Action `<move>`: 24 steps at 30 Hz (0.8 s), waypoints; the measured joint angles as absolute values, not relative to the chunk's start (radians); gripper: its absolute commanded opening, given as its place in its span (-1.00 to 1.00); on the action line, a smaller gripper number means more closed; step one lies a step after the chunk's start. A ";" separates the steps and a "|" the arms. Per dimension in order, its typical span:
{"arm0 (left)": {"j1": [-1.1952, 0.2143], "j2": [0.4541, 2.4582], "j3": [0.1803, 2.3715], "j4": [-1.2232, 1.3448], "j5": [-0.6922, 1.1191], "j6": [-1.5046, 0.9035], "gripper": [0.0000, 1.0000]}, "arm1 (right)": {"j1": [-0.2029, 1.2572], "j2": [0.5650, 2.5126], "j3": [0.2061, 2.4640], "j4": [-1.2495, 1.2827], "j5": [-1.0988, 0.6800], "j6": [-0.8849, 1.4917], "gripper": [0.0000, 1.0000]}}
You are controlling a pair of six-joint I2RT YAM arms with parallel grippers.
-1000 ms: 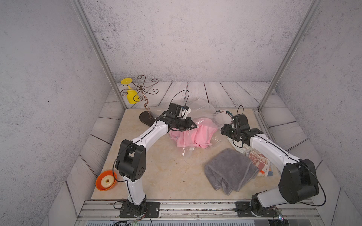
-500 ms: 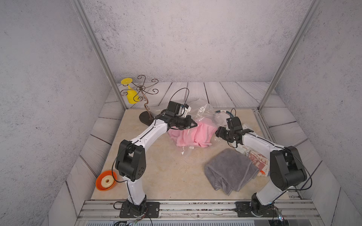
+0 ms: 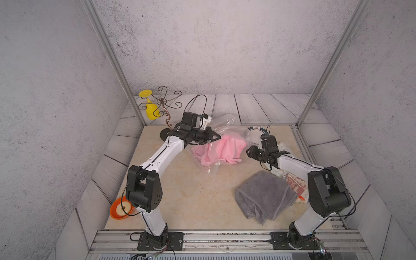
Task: Place the folded towel into the vacuum bag
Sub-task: Adjust the vacuum bag at the center of the board.
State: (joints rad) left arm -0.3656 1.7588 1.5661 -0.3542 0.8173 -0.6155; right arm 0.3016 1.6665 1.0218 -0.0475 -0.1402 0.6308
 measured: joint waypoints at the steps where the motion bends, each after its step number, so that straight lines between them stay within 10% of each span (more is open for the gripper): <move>1: -0.360 1.756 1.565 -0.354 0.819 -0.619 -1.00 | 0.301 1.666 1.018 -0.043 -0.141 0.629 0.24; 9: -0.336 1.753 1.549 -0.332 0.833 -0.640 -1.00 | 0.279 1.664 0.993 -0.001 -0.159 0.616 0.10; 19: -0.336 1.752 1.505 -0.271 0.858 -0.670 -1.00 | 0.280 1.667 0.984 0.134 -0.288 0.703 -0.97; 24: -0.336 1.753 1.499 -0.264 0.848 -0.670 -1.00 | 0.280 1.656 0.987 0.135 -0.305 0.707 -1.00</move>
State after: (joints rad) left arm -0.3359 1.7527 1.4986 -0.2642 0.8482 -0.6697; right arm 0.2802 1.6558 0.9871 0.1349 -0.3050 0.7074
